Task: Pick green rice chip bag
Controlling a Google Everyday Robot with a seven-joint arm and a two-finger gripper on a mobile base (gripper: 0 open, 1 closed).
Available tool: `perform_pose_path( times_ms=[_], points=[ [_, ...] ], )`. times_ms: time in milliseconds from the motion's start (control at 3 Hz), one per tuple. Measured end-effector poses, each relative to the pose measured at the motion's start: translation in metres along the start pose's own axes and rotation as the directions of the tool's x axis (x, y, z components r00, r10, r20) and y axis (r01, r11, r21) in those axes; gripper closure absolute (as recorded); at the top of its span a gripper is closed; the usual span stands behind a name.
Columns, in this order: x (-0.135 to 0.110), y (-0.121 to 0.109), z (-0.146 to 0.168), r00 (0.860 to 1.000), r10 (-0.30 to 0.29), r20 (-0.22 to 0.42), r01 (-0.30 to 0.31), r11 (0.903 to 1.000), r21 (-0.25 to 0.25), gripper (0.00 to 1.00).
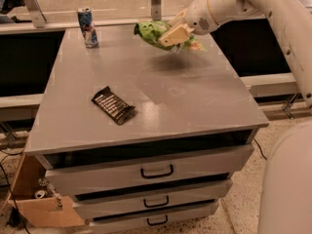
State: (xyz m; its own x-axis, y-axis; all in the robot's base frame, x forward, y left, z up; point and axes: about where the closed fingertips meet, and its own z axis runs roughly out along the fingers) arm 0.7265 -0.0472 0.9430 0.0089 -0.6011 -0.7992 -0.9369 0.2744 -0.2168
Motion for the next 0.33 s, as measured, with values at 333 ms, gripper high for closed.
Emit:
perform_pose_path(
  times_ms=[333],
  points=[
    [-0.0285, 0.0191, -0.0188, 0.998, -0.035, 0.05, 0.036, 0.9991, -0.022, 1.0]
  ],
)
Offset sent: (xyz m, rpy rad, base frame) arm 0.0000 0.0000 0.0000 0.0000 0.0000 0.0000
